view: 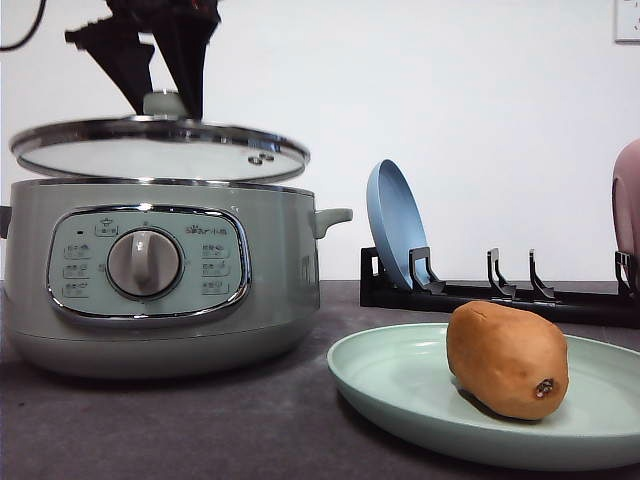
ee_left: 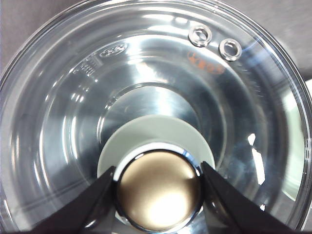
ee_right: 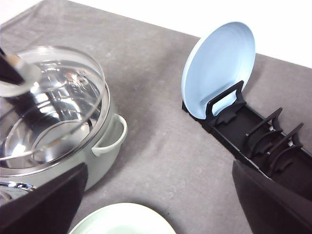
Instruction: The right arm pick the green plate and place it on desk, then the left arm uncap open the steamer lid, the right arm pick the potato and place it on the plate, then the right arm cap close the steamer lid
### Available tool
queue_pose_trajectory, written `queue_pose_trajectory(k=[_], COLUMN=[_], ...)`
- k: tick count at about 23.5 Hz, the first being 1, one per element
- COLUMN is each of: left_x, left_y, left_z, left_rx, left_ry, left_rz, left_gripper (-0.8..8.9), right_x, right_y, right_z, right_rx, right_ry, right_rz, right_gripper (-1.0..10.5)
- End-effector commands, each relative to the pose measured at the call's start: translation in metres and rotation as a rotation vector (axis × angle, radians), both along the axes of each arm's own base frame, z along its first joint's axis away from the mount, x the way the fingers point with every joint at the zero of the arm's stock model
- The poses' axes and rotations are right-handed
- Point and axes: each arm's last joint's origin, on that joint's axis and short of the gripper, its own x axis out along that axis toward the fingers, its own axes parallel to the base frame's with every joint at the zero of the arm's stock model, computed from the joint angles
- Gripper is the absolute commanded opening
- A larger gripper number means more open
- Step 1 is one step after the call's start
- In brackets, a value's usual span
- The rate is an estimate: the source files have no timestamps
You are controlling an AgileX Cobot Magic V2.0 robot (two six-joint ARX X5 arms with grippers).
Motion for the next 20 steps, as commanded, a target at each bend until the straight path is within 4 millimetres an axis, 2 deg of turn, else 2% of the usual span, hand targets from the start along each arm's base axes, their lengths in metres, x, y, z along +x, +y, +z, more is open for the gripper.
queue_pose_trajectory(k=[1,15,20], left_x=[0.007,0.001,0.0], left_y=[-0.006,-0.023,-0.021], left_z=[0.002,-0.004,-0.004], left_rx=[-0.017,0.0,0.061], left_ry=[-0.03,0.004,-0.009], left_rz=[-0.01,-0.061,-0.041], left_gripper=[0.1,0.1,0.1], right_x=[0.0,0.0,-0.001], right_y=[0.0,-0.001,-0.001], right_z=[0.005,0.005,0.003], right_rx=[-0.002,-0.022,-0.029], right_ry=[-0.023,-0.027,-0.013], right_rz=[0.002,0.009,0.01], right_gripper=[4.7,4.7,4.7])
